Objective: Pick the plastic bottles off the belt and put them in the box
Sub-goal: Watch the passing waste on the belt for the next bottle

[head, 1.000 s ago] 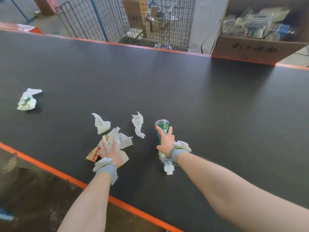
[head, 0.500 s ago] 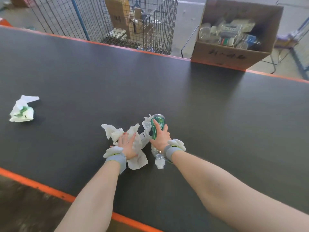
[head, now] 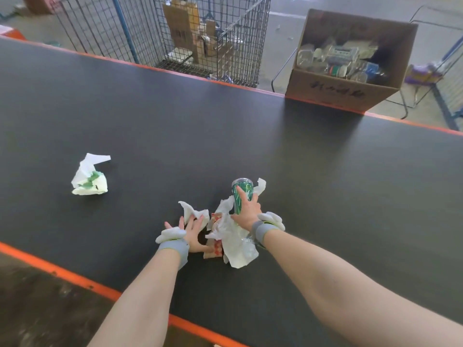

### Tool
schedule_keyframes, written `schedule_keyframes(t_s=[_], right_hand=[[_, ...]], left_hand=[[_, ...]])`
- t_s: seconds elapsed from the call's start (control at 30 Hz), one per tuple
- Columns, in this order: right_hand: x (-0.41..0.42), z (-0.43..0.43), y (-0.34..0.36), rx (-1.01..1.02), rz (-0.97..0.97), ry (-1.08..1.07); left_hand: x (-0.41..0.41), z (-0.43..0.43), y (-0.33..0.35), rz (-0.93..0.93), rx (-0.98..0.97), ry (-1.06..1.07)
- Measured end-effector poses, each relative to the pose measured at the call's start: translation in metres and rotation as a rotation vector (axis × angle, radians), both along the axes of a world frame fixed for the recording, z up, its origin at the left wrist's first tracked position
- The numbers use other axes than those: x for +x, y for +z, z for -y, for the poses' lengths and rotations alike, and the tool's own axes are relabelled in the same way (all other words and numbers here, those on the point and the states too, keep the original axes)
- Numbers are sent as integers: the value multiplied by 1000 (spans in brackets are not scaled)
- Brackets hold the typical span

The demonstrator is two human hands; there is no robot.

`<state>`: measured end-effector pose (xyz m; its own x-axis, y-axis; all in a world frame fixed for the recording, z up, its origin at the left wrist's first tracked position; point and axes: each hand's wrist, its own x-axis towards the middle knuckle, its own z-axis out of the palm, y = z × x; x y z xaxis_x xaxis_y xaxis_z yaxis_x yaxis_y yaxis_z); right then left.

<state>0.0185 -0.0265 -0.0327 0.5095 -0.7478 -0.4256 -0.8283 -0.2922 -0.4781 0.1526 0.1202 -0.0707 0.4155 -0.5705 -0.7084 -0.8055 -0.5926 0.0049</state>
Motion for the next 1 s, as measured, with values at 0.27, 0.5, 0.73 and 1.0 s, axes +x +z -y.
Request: schedule_keyframes(t_s=[0.27,0.5,0.73,1.0], right_hand=[[11,-16,8,-46,-74,-7],[19,-30,0,0,-28,70],[12,-27,-6,1,-64,15],[-7,-27,-2,18,-20,-56]], left_hand=[[15,-18,26,88,-215,157],[57,-36,32,312,-196,254],[61,-18,12,34,-159,187],[10,9,12,405,-327,-36]])
